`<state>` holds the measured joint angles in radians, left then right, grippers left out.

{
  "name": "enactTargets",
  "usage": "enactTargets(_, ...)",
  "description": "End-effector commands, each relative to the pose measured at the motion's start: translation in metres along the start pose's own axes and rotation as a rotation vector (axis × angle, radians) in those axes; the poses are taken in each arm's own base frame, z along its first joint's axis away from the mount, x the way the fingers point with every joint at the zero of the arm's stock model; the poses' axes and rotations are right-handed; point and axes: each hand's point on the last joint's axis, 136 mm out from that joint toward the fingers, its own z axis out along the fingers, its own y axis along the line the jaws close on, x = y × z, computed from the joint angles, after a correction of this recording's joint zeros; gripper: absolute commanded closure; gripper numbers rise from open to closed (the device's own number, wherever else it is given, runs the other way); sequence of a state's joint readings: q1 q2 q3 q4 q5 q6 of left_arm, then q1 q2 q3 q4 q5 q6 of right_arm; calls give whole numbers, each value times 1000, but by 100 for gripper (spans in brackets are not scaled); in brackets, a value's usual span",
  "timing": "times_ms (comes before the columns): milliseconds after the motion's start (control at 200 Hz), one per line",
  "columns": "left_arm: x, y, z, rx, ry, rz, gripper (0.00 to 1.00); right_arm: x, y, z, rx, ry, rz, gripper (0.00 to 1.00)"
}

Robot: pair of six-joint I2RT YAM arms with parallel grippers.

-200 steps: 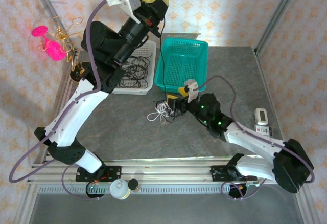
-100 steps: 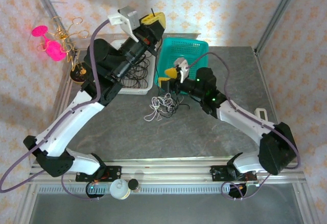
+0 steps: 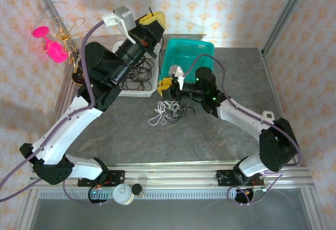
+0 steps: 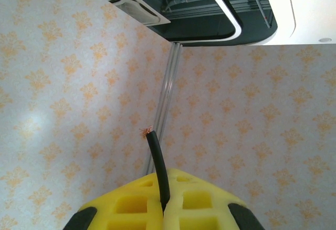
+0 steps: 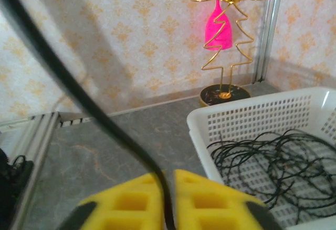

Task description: Untangle the cables

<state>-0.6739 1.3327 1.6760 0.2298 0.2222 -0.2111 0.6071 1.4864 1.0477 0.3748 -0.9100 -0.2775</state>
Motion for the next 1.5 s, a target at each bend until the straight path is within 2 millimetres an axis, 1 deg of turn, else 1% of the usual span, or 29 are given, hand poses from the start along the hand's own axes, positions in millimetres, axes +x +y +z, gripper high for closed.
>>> enactTargets(0, -10, 13, -9, -80, -17, 21, 99, -2, -3, -2, -11, -9, -8, 99)
enactTargets(65, -5, 26, -12, -137, -9, 34, 87, -1, 0, -7, -8, -21, 30, 100)
enactTargets(165, 2, 43, -14, -190, 4, 28, 76, -6, 1, -18, 37, -49, 126, 100)
enactTargets(180, 4, 46, -14, -196, 6, 24, 73, -8, 1, -20, 43, -53, 144, 100)
enactTargets(210, 8, 51, -14, -209, 11, 14, 65, -10, 0, -22, 62, -55, 186, 100)
enactTargets(240, 12, 57, -15, -224, 18, 1, 49, -13, -2, -26, 87, -55, 233, 100)
enactTargets(270, 15, 61, -16, -233, 24, -8, 39, -15, -5, -29, 117, -53, 282, 100)
enactTargets(350, 32, 66, -23, -234, 54, -28, 22, -20, -11, -37, 189, -40, 394, 100)
enactTargets(400, 49, 69, -31, -233, 81, -41, 9, -20, -13, -42, 223, -23, 453, 100)
enactTargets(445, 62, 73, -44, -245, 95, -59, 4, -18, -12, -45, 240, 2, 488, 100)
enactTargets(556, 93, 84, -80, -277, 108, -117, 1, -11, -14, -50, 288, 62, 552, 100)
enactTargets(611, 108, 79, -92, -243, 133, -154, 1, -8, -15, -52, 299, 76, 575, 100)
enactTargets(631, 118, 77, -96, -223, 153, -170, 2, -9, -15, -52, 301, 76, 577, 100)
enactTargets(721, 152, 59, -104, -97, 233, -249, 8, -10, -13, -50, 288, 81, 586, 100)
enactTargets(821, 176, 43, -109, 3, 300, -319, 15, -10, -14, -48, 278, 83, 592, 100)
enactTargets(901, 189, 44, -113, 9, 334, -332, 19, -13, -17, -47, 287, 73, 605, 100)
enactTargets(956, 200, 43, -119, 17, 358, -330, 20, -13, -20, -45, 302, 69, 623, 100)
enactTargets(991, 211, 44, -126, 22, 378, -329, 20, -17, -22, -46, 308, 59, 628, 100)
enactTargets(1011, 214, 43, -128, 33, 381, -325, 20, -17, -23, -46, 312, 56, 634, 100)
enactTargets(1061, 230, 39, -139, 77, 405, -314, 20, -20, -23, -46, 314, 47, 647, 100)
enactTargets(1136, 249, 37, -149, 123, 430, -261, 18, -27, -21, -46, 298, 36, 656, 100)
enactTargets(1166, 258, 39, -152, 126, 446, -235, 18, -29, -21, -46, 292, 32, 660, 100)
enactTargets(1211, 272, 44, -154, 122, 466, -187, 18, -34, -18, -45, 277, 27, 667, 100)
enactTargets(1271, 284, 49, -153, 125, 474, -132, 18, -42, -14, -45, 255, 22, 671, 100)
enactTargets(1341, 292, 54, -146, 136, 444, -88, 18, -51, -10, -46, 232, 9, 678, 100)
enactTargets(1361, 290, 53, -143, 146, 424, -75, 18, -53, -9, -46, 227, 6, 680, 100)
enactTargets(1447, 302, 59, -133, 153, 397, -37, 19, -59, -4, -48, 208, -3, 693, 100)
enactTargets(1497, 312, 62, -127, 157, 396, -32, 21, -64, -1, -49, 196, -7, 697, 100)
